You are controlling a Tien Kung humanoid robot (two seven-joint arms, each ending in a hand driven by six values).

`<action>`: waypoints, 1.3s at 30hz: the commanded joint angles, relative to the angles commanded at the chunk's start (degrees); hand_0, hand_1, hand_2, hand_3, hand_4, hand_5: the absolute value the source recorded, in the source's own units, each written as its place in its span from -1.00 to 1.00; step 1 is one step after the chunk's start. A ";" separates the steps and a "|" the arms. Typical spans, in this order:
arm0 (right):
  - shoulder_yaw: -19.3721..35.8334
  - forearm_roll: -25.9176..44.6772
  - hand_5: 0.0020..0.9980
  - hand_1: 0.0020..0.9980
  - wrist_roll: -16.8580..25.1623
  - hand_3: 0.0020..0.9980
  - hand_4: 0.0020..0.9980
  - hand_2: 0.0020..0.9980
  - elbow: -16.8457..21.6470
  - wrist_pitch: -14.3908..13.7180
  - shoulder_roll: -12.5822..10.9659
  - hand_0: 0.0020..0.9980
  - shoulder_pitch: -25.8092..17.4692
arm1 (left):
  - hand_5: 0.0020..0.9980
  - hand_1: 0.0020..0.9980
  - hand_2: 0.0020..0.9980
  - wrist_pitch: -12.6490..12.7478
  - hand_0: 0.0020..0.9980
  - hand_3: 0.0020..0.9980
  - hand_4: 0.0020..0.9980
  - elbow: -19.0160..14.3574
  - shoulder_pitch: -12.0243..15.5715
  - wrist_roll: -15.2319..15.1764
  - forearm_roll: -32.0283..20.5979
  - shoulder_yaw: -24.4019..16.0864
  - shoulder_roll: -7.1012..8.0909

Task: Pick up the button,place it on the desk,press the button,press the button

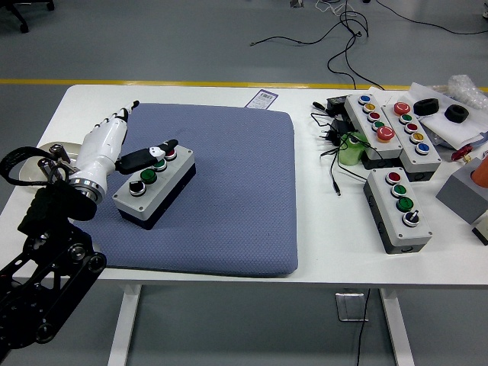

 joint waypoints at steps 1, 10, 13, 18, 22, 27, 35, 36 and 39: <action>0.00 0.01 -0.72 0.35 0.00 0.26 -0.36 0.48 0.00 0.00 0.00 0.10 0.00 | 0.33 1.00 1.00 -0.07 1.00 1.00 0.97 0.14 -0.05 0.19 0.26 0.10 -0.05; 0.00 0.12 -0.72 0.35 0.15 0.26 -0.36 0.48 0.00 -0.08 0.00 0.09 0.13 | 0.31 1.00 1.00 -3.10 1.00 1.00 0.98 7.64 -2.47 4.87 2.16 2.56 -2.56; -0.09 0.29 -0.72 0.35 0.19 0.26 -0.36 0.48 0.00 -0.14 0.00 0.09 0.13 | 0.29 1.00 1.00 -4.87 1.00 1.00 0.99 9.80 -3.13 4.87 2.16 2.70 -3.49; -0.43 0.53 -0.72 0.35 0.18 0.26 -0.36 0.48 0.00 -0.19 0.00 0.09 0.10 | 0.29 1.00 1.00 -4.09 1.00 1.00 0.99 13.36 -4.48 4.87 2.16 2.91 -4.94; -0.57 0.66 -0.72 0.35 0.17 0.26 -0.37 0.48 0.00 -0.22 0.00 0.09 0.08 | -0.08 1.00 1.00 -5.31 0.70 1.00 0.99 14.85 -5.30 4.87 2.16 3.40 -5.52; -0.62 0.70 -0.72 0.35 0.16 0.26 -0.37 0.48 0.00 -0.24 0.00 0.09 0.04 | -0.30 0.45 0.83 -7.44 0.12 1.00 0.92 16.26 -6.04 4.87 2.16 3.88 -5.81; -0.71 0.92 -0.72 0.35 0.22 0.26 -0.37 0.47 0.00 -0.29 0.00 0.09 0.02 | -0.52 -0.50 -0.37 -6.11 -0.72 0.89 0.86 15.90 -6.47 4.87 2.16 4.45 -5.29; -0.75 0.99 -0.72 0.35 0.21 0.26 -0.37 0.47 0.00 -0.30 0.00 0.09 0.03 | -0.52 -0.50 -0.37 -5.41 -0.72 0.89 0.86 15.80 -6.55 4.87 2.16 4.36 -5.18; -0.85 1.08 -0.72 0.35 0.18 0.26 -0.37 0.47 0.00 -0.33 0.00 0.08 0.08 | -0.61 -0.96 -0.79 -3.13 -0.96 -0.15 0.79 15.52 -6.72 4.87 2.16 4.30 -4.79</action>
